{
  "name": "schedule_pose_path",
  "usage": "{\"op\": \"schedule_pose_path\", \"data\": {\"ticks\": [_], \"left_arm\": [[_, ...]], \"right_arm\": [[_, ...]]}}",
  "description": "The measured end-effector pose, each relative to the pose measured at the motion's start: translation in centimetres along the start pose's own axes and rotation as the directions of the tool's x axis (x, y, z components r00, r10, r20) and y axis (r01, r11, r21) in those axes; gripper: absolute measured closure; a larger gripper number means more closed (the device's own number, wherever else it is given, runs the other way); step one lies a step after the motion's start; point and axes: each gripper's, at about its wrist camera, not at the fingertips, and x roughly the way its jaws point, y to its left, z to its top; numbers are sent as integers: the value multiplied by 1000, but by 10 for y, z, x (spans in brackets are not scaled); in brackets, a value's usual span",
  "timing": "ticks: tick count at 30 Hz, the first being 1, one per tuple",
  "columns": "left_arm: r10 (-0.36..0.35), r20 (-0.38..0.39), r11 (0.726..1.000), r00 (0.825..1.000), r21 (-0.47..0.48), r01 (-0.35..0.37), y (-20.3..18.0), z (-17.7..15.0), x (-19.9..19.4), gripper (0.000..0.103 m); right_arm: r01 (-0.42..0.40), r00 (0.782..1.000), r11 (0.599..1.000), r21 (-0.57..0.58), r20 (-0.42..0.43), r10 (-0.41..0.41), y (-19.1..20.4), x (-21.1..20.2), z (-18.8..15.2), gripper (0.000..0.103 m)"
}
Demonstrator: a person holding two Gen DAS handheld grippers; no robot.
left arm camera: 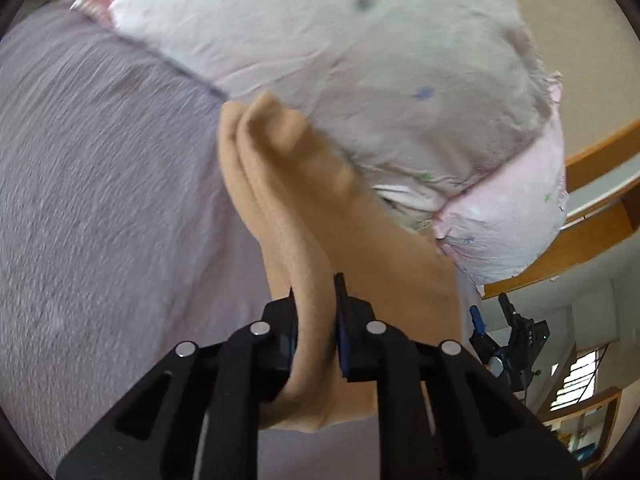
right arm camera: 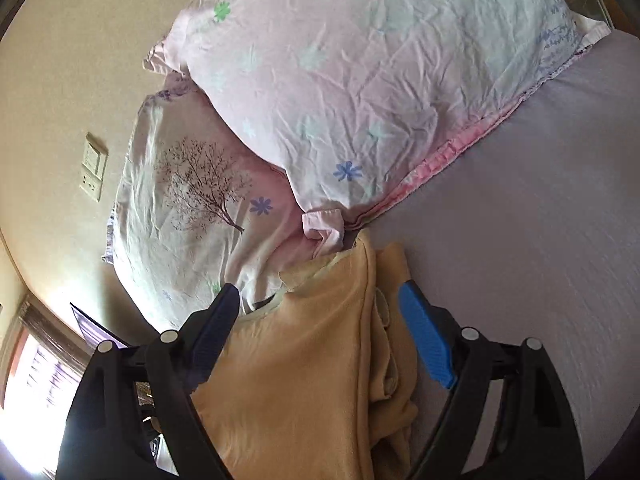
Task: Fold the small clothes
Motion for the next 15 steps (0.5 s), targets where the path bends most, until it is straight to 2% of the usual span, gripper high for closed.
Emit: {"op": "schedule_pose_path", "data": {"ticks": [3,4,6,8,9,10,11,12,13,14,15], "left_arm": [[-84,5,986,996,145,83,-76,1,0,89],[-118,-13,974,993,195,118,-104,-3,7,89],[-175,-102,937,979,287,198,-163,-24,43,89],[-189,-227,907,955,333,259,-206,-54,97,84],[-188,-289,895,939,343,285,-218,-68,120,81],[-190,-359,884,914,342,318,-231,-81,146,81],[-212,-398,875,892,329,354,-236,-89,157,81],[-237,-414,870,879,313,382,-238,-92,162,81],[-264,-401,863,877,309,401,-235,-92,157,78],[-282,-376,856,883,316,408,-231,-89,149,68],[-293,-325,857,899,327,398,-222,-84,134,54]], "right_arm": [[-23,998,1000,2,60,23,0,-8,7,19],[-29,997,1000,4,71,28,0,-13,10,18],[-24,997,1000,5,77,24,-4,-22,14,18],[3,998,1000,-7,64,-2,-7,-22,16,18],[23,998,1000,-20,54,-22,-9,-22,16,18],[42,998,999,-35,42,-41,-11,-23,17,18],[60,998,997,-50,30,-59,-12,-23,19,18],[67,998,996,-62,15,-67,-13,-22,20,18],[67,998,995,-68,-6,-67,-14,-22,22,18],[57,998,996,-65,-31,-59,-16,-21,23,18],[40,997,998,-55,-63,-43,-19,-20,24,18]]}}
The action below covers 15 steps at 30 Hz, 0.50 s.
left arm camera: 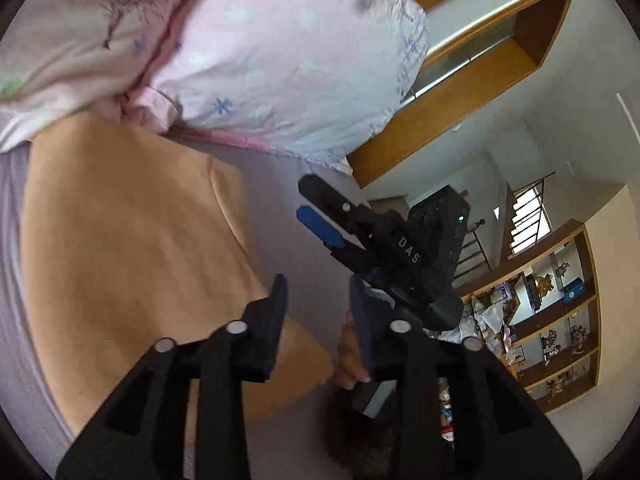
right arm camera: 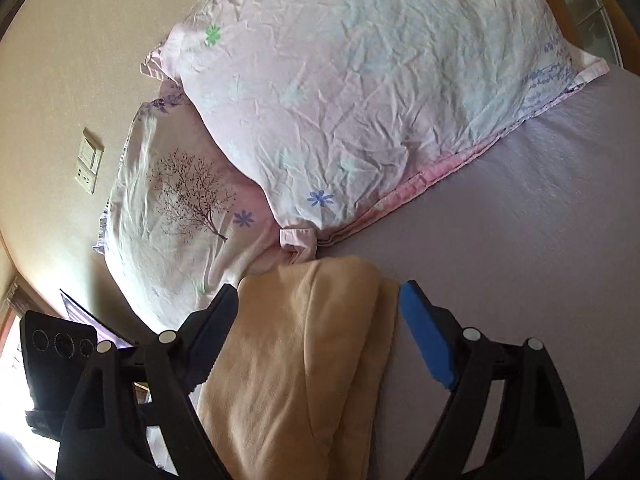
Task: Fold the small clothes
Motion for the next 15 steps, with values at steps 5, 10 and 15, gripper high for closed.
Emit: {"op": "schedule_pose_path", "data": {"ticks": [5,10,15], "left_arm": [[373,107,927,922,-88,-365,53,-11,-55,37],[353,-37,901,935,-254,-351,111,-23,-33,37],[231,-28,938,972,-261,-230,108,-23,7,32]], "right_arm": [[11,978,999,-53,-207,-22,9,14,-14,18],[22,933,999,-27,-358,-30,2,37,-36,18],[-16,926,1000,-2,-378,14,-3,39,-47,29]]}}
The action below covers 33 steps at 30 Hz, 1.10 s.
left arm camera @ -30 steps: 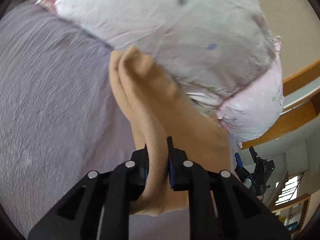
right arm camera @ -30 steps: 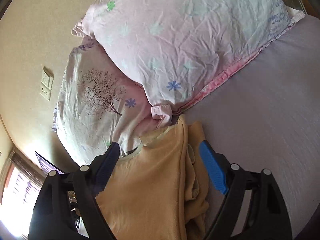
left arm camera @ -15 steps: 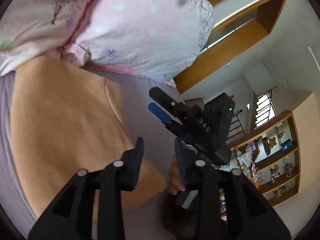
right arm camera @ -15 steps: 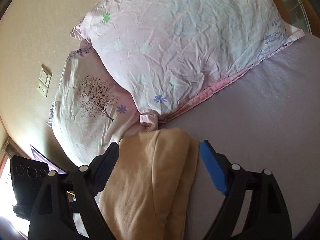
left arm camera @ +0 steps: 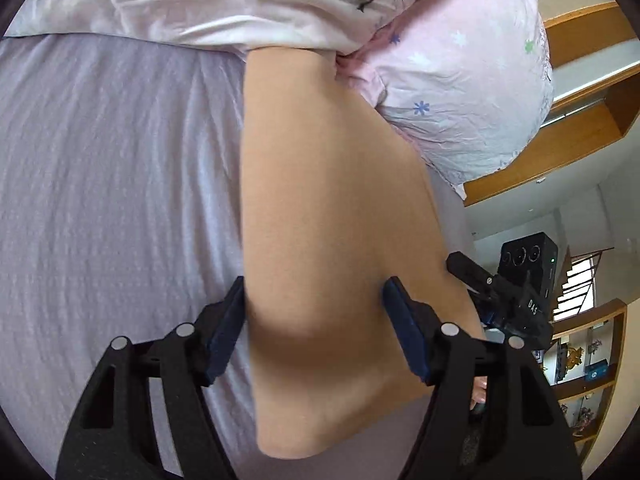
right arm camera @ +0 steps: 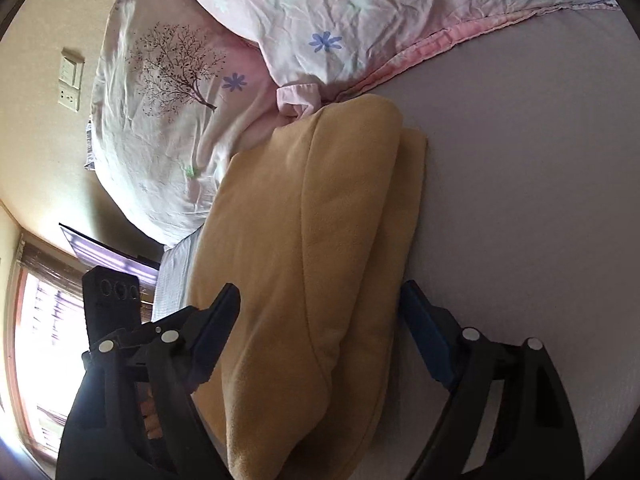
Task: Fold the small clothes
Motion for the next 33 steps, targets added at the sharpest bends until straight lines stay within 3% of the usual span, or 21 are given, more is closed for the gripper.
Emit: {"op": "schedule_pose_path", "data": {"ticks": [1,2,3,5,9,11,13,14,16,18,20,22,24,26,27,28,30,31,33], "left_arm": [[2,7,1000,1000,7,-2,-1,-2,4,32],[26,18,999,999,18,-26,-4,-1,7,51],[25,17,999,1000,20,-26,-3,-3,7,64],[-24,31,1000,999,-1,24,8,-3,-6,71],[-14,131,999,991,30,11,24,-18,-64,70],[47,176,997,983,49,-57,36,-29,-90,65],[150,204,984,967,62,-166,51,-38,-109,60],[195,226,976,954,47,-211,60,-44,-121,60],[176,271,981,946,29,-191,71,-56,-151,58],[113,303,989,946,53,-135,69,-71,-171,44],[38,302,990,953,115,-76,52,-85,-173,38],[-5,263,983,965,179,-44,34,-97,-161,33],[33,233,973,972,213,-84,22,-103,-144,21],[141,194,959,971,215,-183,21,-104,-119,17],[183,170,950,968,223,-219,24,-107,-110,18],[217,177,937,960,237,-255,23,-109,-105,18],[232,208,922,950,264,-283,16,-119,-113,17],[243,222,915,944,271,-299,13,-123,-118,14],[319,283,880,905,266,-394,11,-137,-133,2]], "right_arm": [[-15,1000,1000,-2,-19,14,0,6,-3,48],[0,1000,1000,-8,-17,0,1,10,-4,57],[-7,1000,1000,-11,-15,6,3,12,-4,60],[-48,999,998,-36,-3,48,14,14,-7,63],[-141,990,985,-101,-47,136,48,33,-18,64],[-127,988,981,-149,-104,112,68,55,-28,58],[-36,991,981,-192,-132,11,79,67,-37,53],[5,995,980,-199,-98,-25,81,61,-40,50],[47,999,981,-186,27,-43,86,28,-47,48],[-74,992,982,-173,86,90,93,-4,-61,39],[-268,960,949,-164,42,278,103,-17,-80,29],[-341,940,927,-156,-37,340,115,-8,-98,28],[-311,950,940,-141,-70,304,116,6,-108,28],[-176,983,980,-89,-64,171,103,23,-110,29],[-128,990,990,-57,-68,124,93,29,-110,31],[-143,987,990,-17,-71,141,82,33,-111,37],[-142,989,990,-13,-49,141,82,19,-114,36],[-104,995,993,-57,-18,103,88,8,-120,31],[-32,998,988,-153,49,40,105,-11,-133,11]]}}
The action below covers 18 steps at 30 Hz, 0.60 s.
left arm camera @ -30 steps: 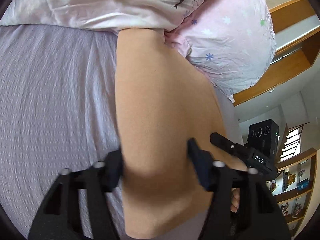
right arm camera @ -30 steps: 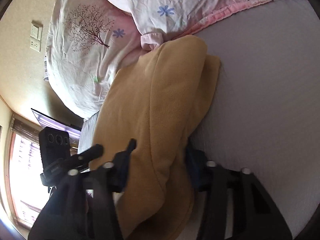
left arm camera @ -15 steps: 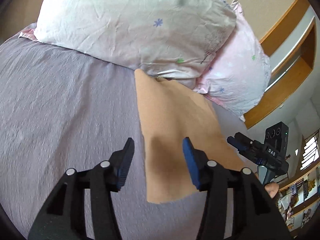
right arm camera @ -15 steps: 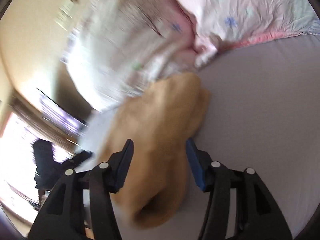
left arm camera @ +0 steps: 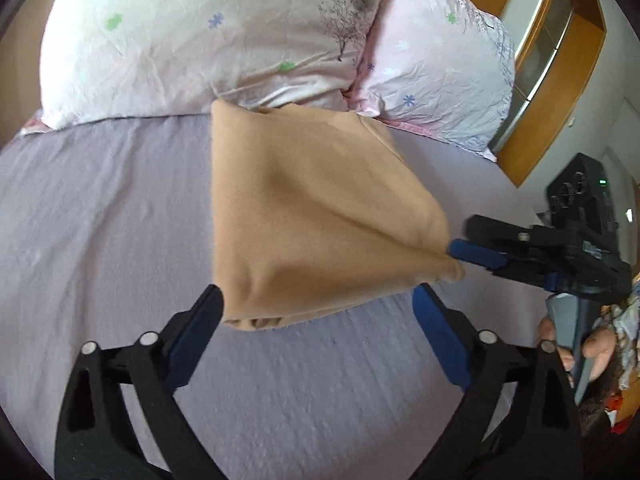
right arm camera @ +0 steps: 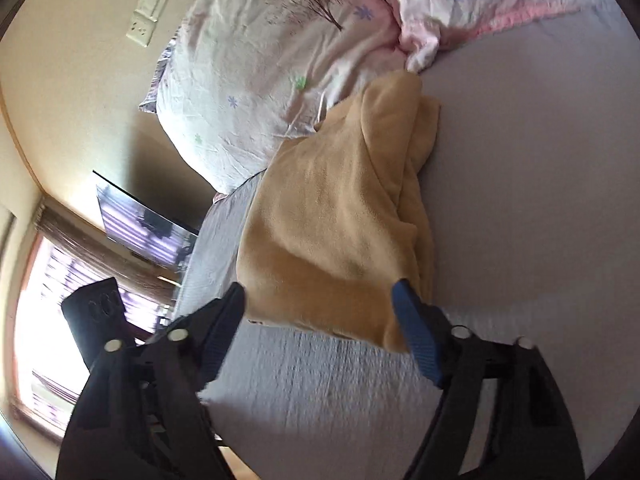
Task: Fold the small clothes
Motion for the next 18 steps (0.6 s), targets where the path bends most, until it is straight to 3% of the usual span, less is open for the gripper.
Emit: {"op": "schedule_pose_path", "data": {"ticks": [1,3,4,8,11,14,18], "left_arm": [[65,12,998,998,11,-65,0,-5,-8,2],[210,6,977,978,29,-210,1,-18,-15,2],[245,-14,969,970,27,-244,2,-23,-13,2],[245,-119,969,962,-6,-248,11,-39,3,2],[316,-145,948,938,12,-318,12,-46,13,2],[327,-149,944,933,10,-330,12,-48,12,2],[329,-168,942,930,-19,-336,17,-51,7,2]], "right_arm": [[46,999,997,-60,33,-44,10,-12,-9,1],[150,987,978,-144,82,-140,22,-28,-25,1],[227,973,955,-191,96,-212,31,-28,-36,1],[435,900,850,-297,114,-421,40,2,-60,1],[480,874,822,-305,86,-478,34,19,-68,1],[499,860,818,-287,52,-507,26,26,-75,1],[572,812,762,-304,84,-577,29,35,-79,1]]}}
